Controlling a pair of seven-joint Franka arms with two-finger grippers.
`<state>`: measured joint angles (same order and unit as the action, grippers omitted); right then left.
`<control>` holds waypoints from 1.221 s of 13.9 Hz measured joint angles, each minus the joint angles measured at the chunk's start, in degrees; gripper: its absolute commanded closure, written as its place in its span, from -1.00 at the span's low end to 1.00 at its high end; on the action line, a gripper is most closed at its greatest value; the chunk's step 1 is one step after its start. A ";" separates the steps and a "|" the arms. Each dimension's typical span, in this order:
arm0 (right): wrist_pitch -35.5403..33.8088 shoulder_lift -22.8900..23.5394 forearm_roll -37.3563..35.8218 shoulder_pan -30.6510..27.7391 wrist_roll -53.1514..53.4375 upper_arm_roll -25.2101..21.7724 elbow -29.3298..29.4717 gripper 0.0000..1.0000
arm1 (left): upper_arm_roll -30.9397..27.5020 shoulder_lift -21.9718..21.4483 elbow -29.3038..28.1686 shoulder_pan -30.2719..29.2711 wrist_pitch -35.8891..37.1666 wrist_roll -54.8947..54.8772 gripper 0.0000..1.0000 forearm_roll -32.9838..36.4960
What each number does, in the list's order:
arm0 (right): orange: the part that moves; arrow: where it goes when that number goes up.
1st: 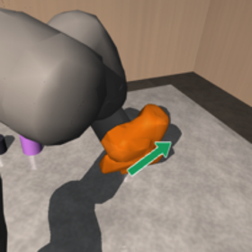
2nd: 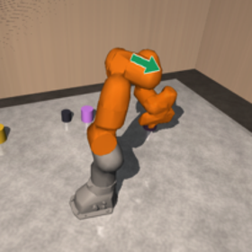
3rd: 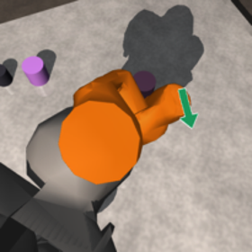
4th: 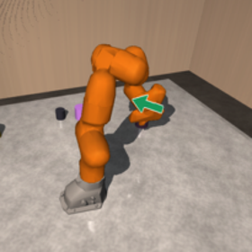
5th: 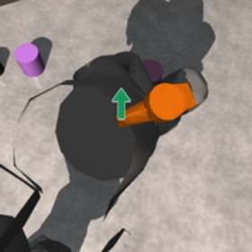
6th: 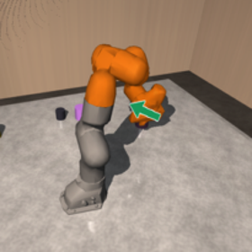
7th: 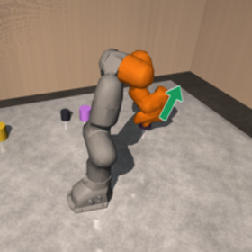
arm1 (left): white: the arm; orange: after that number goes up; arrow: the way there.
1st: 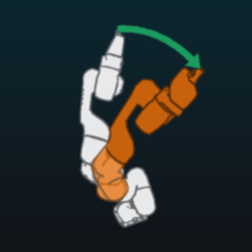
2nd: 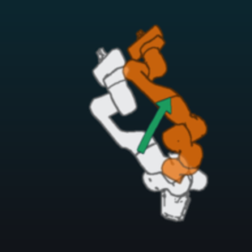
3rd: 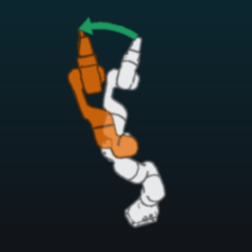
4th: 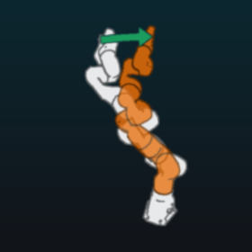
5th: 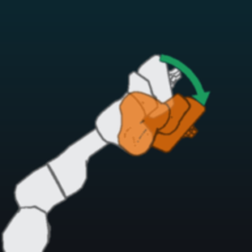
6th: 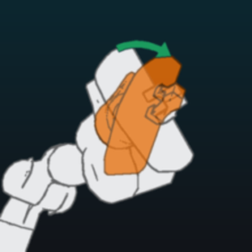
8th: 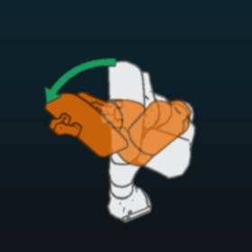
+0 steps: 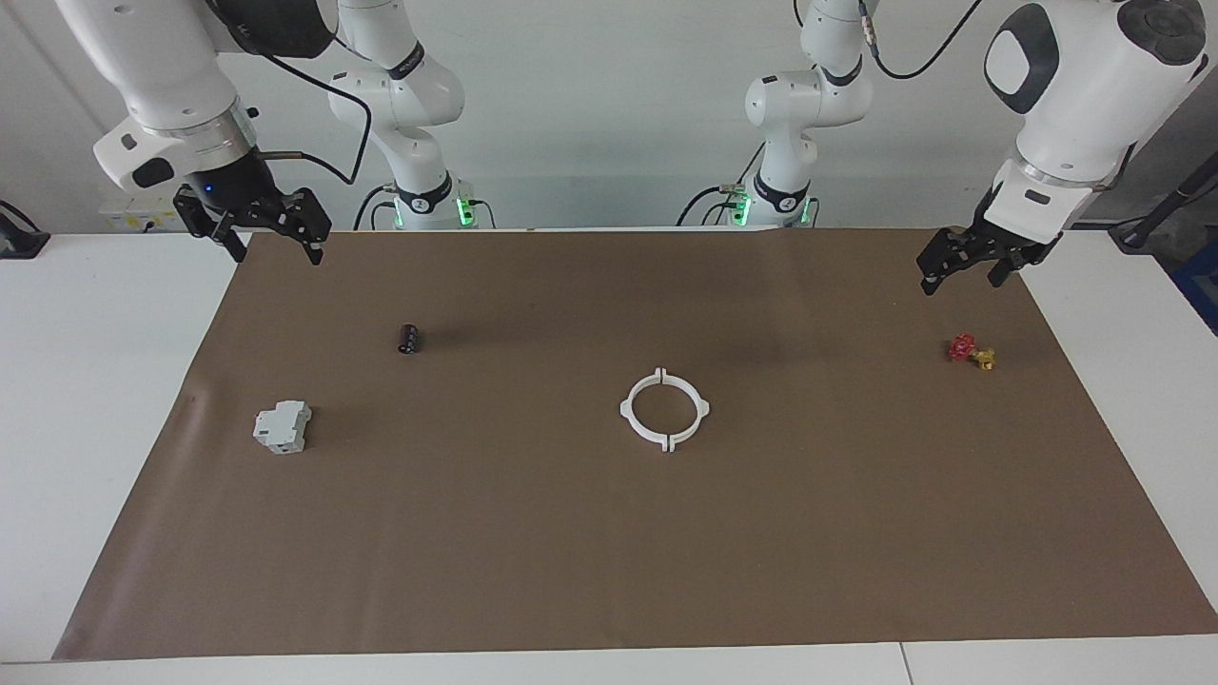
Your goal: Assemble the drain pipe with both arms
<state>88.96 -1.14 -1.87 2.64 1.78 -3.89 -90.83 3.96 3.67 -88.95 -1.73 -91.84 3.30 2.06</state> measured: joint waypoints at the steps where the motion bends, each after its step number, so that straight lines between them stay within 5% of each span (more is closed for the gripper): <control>1: 0.00 0.00 0.00 0.00 0.00 0.00 0.00 -1.00 | 0.29 -0.03 -0.26 0.02 -0.35 -0.53 -1.00 0.00; 17: 0.00 0.00 0.00 0.00 0.00 0.00 0.00 -1.00 | 0.91 -0.20 -1.54 0.18 -1.79 -1.35 -1.00 -1.98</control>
<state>88.96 -1.14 -1.87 2.63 1.78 -3.89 -90.83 4.87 3.46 -90.48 -1.56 -93.63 1.95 0.09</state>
